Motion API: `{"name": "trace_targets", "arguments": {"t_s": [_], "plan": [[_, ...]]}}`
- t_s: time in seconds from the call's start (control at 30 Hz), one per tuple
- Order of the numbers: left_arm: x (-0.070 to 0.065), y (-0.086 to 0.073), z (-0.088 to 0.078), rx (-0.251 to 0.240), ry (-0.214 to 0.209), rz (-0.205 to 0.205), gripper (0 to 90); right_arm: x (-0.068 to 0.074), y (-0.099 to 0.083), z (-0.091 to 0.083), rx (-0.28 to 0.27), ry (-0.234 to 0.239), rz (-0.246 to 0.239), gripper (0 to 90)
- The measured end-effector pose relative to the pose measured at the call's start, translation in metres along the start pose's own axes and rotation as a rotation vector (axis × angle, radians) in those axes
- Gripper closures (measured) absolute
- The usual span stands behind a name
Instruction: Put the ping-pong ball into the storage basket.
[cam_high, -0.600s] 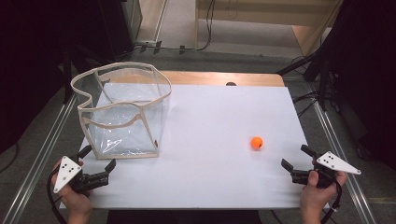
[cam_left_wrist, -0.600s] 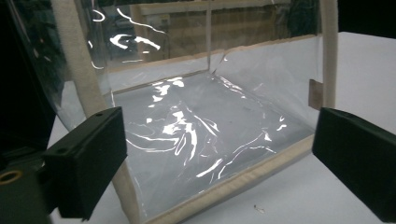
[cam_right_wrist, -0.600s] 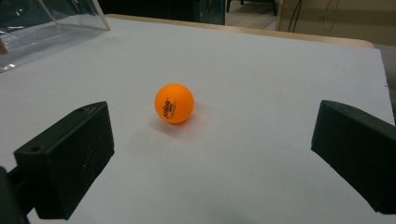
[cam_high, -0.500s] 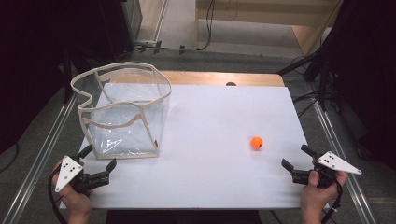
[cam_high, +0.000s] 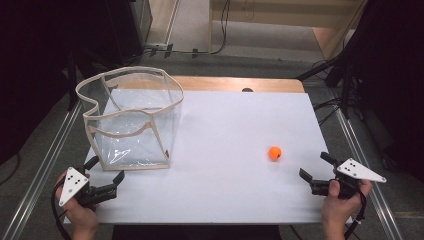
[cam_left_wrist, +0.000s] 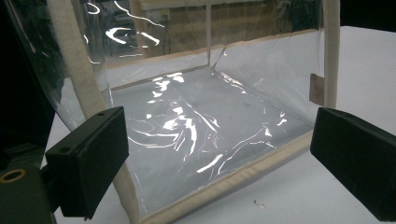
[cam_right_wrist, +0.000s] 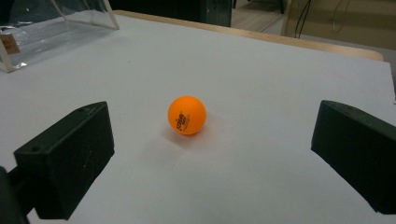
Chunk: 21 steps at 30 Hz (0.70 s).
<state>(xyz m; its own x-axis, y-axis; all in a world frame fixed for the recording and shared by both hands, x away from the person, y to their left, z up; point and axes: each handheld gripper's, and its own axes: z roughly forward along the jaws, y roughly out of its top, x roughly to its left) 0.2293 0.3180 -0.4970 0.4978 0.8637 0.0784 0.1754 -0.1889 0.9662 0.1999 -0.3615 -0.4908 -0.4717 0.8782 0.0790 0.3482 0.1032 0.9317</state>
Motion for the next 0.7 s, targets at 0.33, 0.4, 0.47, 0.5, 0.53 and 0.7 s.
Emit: {"name": "trace_targets", "arguments": {"t_s": [0.33, 0.4, 0.47, 0.5, 0.53, 0.7], "plan": [[0.000, 0.000, 0.001, 0.005, -0.004, 0.002, 4.9, 0.006, 0.013, 0.010, 0.064, 0.046, -0.026, 0.0], [0.000, 0.000, 0.001, 0.006, -0.005, 0.003, 4.9, 0.008, 0.015, 0.013, 0.067, 0.058, -0.025, 0.0], [0.000, 0.000, 0.001, 0.008, -0.006, 0.005, 4.9, 0.009, 0.018, 0.015, 0.080, 0.062, -0.031, 0.0], [0.000, 0.000, 0.001, 0.008, -0.007, 0.006, 4.9, 0.009, 0.019, 0.016, 0.083, 0.063, -0.036, 0.0], [0.000, 0.000, 0.001, 0.008, -0.007, 0.006, 4.9, 0.010, 0.022, 0.018, 0.086, 0.074, -0.039, 0.0], [0.000, 0.000, 0.001, 0.009, -0.007, 0.005, 4.9, 0.011, 0.026, 0.022, 0.100, 0.085, -0.046, 0.0]]}}
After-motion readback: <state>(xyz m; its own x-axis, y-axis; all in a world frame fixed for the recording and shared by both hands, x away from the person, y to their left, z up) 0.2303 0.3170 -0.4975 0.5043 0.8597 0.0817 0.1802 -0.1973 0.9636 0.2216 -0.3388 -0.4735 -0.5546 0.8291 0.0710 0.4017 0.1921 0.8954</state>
